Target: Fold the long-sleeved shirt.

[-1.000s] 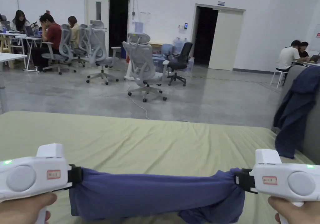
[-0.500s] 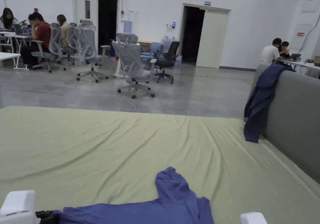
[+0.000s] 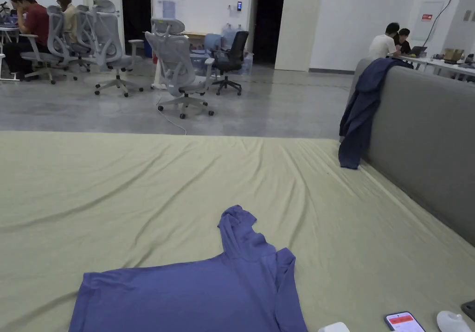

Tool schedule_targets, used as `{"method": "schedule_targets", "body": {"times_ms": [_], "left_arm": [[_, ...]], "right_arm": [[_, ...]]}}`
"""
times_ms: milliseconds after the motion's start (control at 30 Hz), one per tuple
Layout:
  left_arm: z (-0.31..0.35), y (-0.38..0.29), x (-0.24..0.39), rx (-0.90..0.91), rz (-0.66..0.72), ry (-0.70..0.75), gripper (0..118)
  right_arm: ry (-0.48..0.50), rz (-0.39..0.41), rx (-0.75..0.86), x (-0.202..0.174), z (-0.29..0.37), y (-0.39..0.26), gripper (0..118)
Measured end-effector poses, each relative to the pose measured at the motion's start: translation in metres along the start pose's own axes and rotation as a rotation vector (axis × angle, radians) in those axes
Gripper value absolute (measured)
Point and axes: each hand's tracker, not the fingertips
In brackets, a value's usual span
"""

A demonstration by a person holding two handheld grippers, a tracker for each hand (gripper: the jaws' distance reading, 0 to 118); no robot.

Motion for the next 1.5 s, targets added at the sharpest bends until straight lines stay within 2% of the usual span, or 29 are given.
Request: {"method": "schedule_targets", "body": {"times_ms": [233,333,467,533,567,600,633,667,700,733,767,833,900,933,967,1000,1033,1067,1133,1233,1267,1300,1333,1367,1400,1433,1500], "left_arm": [[-0.051,-0.026,-0.025,-0.134,0.034,0.048,0],[-0.062,-0.034,-0.033,-0.155,0.071,0.045,0],[-0.064,-0.032,-0.035,-0.148,0.092,0.031,0],[-0.063,-0.033,-0.036,-0.142,0.102,0.024,4],[-0.061,-0.032,-0.035,-0.132,0.093,0.016,17],[-0.055,-0.030,-0.032,-0.082,0.059,-0.017,65],[-0.043,-0.028,-0.027,-0.026,0.021,-0.034,105],[-0.033,-0.025,-0.023,-0.001,0.019,-0.015,118],[-0.017,-0.020,-0.019,0.077,0.014,-0.016,112],[-0.006,-0.012,-0.014,0.111,0.030,-0.066,111],[0.003,-0.007,-0.006,0.144,0.054,-0.112,113],[0.016,-0.001,0.007,0.197,0.043,-0.148,117],[0.060,-0.012,0.030,0.205,0.038,-0.149,116],[0.066,-0.013,0.039,0.190,0.027,-0.145,109],[0.070,-0.014,0.048,0.162,0.013,-0.145,90],[0.060,-0.014,0.043,0.152,0.021,-0.145,37],[0.054,-0.014,0.044,0.147,0.022,-0.144,0],[0.052,-0.014,0.051,0.143,0.022,-0.108,2],[0.043,-0.016,0.048,0.171,0.039,-0.058,2],[0.023,-0.007,0.023,0.176,0.131,-0.127,2],[0.023,-0.003,0.037,0.191,0.162,-0.139,2],[0.020,0.001,0.045,0.197,0.170,-0.143,2],[0.014,0.006,0.047,0.196,0.161,-0.142,2],[0.007,0.011,0.049,0.199,0.158,-0.144,2],[0.001,0.016,0.052,0.202,0.156,-0.143,2],[-0.001,0.027,0.052,0.207,0.151,-0.143,2],[-0.012,0.037,0.057,0.209,0.149,-0.148,2]], "right_arm": [[-0.015,0.017,-0.152,-0.005,-0.051,-0.006,7],[-0.019,0.025,-0.160,-0.005,-0.061,-0.007,7],[0.004,-0.018,-0.178,0.002,-0.063,-0.005,7],[0.021,-0.052,-0.181,0.006,-0.062,-0.005,12],[0.035,-0.078,-0.181,0.009,-0.060,-0.004,17],[0.046,-0.083,-0.172,0.011,-0.056,-0.003,38],[0.080,-0.100,-0.126,0.011,-0.045,-0.003,67],[0.062,-0.111,-0.099,0.010,-0.034,-0.003,100],[0.041,-0.113,-0.074,0.010,-0.024,-0.003,118],[0.013,-0.119,-0.024,0.011,-0.010,-0.004,114],[0.027,-0.115,0.054,0.015,0.000,-0.003,112],[0.018,-0.138,0.086,0.021,0.012,-0.003,117],[-0.008,-0.169,0.146,0.023,0.023,-0.005,116],[-0.014,-0.189,0.164,0.023,0.033,-0.008,110],[-0.019,-0.200,0.159,0.025,0.032,-0.009,94],[-0.009,-0.209,0.155,0.027,0.030,-0.010,54],[-0.007,-0.222,0.167,0.024,0.033,-0.008,16],[-0.006,-0.237,0.177,0.018,0.035,-0.004,5],[-0.024,-0.256,0.165,0.018,0.024,0.000,3],[0.067,-0.239,0.165,0.017,0.014,0.035,3],[0.089,-0.228,0.177,0.021,0.006,0.055,3],[0.099,-0.209,0.190,0.023,0.001,0.080,4],[0.083,-0.184,0.220,0.026,-0.006,0.114,17],[0.077,-0.175,0.261,0.033,-0.018,0.149,43],[0.062,-0.175,0.288,0.039,-0.031,0.180,90],[0.052,-0.171,0.319,0.047,-0.049,0.225,118],[0.034,-0.170,0.387,0.061,-0.077,0.296,118]]}}
